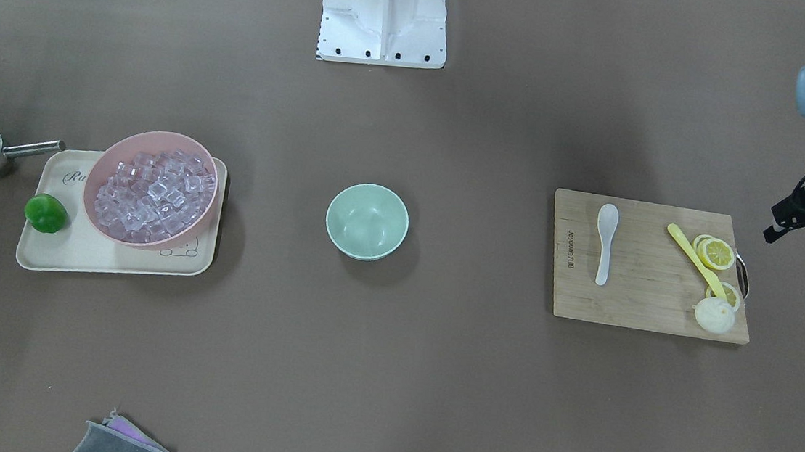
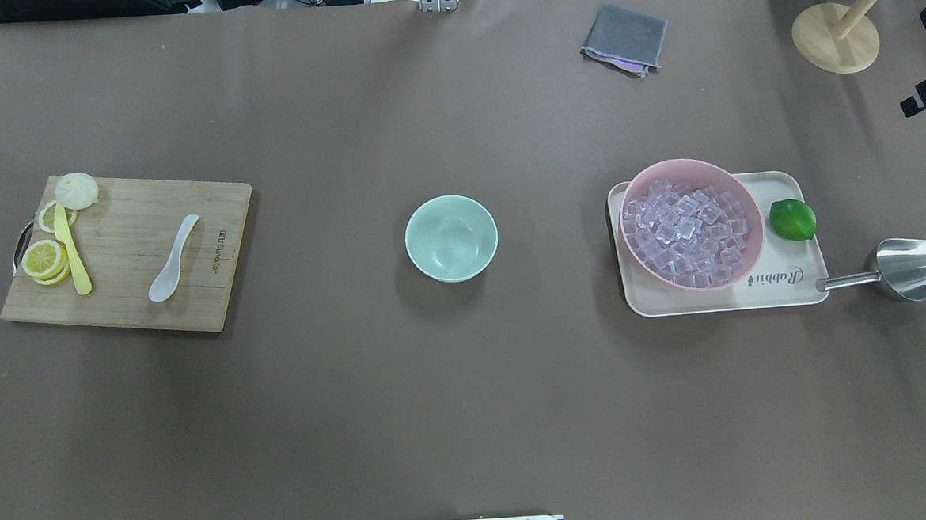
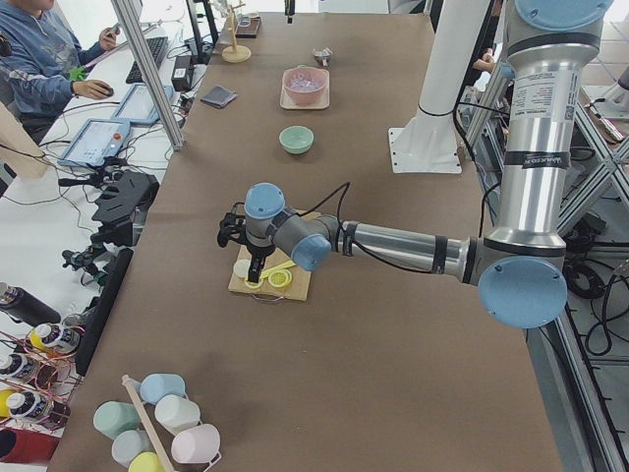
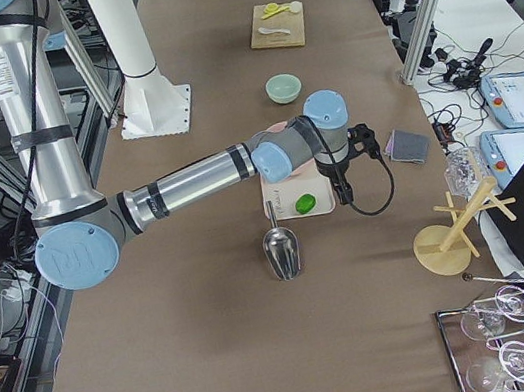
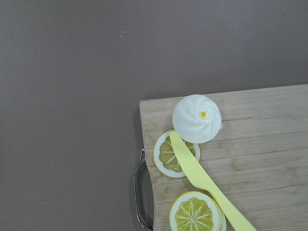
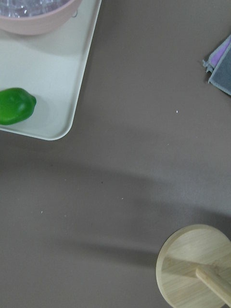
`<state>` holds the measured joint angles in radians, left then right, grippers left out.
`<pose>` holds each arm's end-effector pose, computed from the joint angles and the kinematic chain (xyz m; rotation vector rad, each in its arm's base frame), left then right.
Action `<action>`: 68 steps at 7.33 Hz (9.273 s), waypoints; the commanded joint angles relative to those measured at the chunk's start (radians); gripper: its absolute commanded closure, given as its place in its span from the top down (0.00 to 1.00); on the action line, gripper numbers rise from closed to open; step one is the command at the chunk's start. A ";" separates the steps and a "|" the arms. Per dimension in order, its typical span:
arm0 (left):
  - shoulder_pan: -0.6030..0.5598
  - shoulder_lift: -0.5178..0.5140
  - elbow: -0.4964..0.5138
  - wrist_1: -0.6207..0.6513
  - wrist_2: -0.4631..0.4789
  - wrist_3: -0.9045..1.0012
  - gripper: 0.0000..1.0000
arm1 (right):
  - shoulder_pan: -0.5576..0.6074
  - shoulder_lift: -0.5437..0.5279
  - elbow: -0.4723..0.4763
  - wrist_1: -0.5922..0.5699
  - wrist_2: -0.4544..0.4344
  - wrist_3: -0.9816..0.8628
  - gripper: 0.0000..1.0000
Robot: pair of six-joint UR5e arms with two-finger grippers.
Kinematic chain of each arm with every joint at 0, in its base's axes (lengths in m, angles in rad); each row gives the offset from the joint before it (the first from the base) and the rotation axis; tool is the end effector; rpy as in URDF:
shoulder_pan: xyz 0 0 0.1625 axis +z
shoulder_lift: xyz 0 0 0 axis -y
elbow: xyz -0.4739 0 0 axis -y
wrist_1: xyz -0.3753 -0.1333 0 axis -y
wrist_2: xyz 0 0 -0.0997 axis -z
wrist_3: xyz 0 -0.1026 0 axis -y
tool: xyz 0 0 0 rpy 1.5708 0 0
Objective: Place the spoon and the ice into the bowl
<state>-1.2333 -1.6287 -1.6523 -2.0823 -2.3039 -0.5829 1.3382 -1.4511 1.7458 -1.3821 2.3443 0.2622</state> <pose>0.1127 -0.5164 0.5837 0.2420 0.9066 0.0113 -0.0641 -0.5378 0.5427 0.2591 -0.8470 -0.1592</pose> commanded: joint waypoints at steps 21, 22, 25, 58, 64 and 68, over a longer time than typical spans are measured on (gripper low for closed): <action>0.394 -0.237 0.011 0.001 0.271 -0.239 0.94 | -0.571 0.123 0.101 0.000 -0.373 0.195 0.41; 0.394 -0.237 0.011 0.001 0.271 -0.239 0.94 | -0.571 0.123 0.103 0.000 -0.373 0.196 0.35; 0.396 -0.238 0.011 0.002 0.270 -0.239 0.94 | -0.571 0.123 0.103 0.000 -0.362 0.195 0.00; 0.624 -0.852 0.299 0.240 0.419 -0.546 0.00 | -0.289 0.158 0.046 0.066 -0.072 0.348 1.00; 0.466 -0.585 0.113 0.260 0.344 -0.305 0.98 | -0.159 0.144 -0.027 0.049 -0.074 0.205 1.00; 0.071 -0.316 -0.070 0.530 0.102 0.347 0.98 | 0.086 0.150 -0.306 0.046 0.040 -0.171 1.00</action>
<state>-1.0413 -2.0701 -1.6747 -1.5861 -2.1251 -0.4366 1.3382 -1.3007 1.5318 -1.3340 2.3603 0.2237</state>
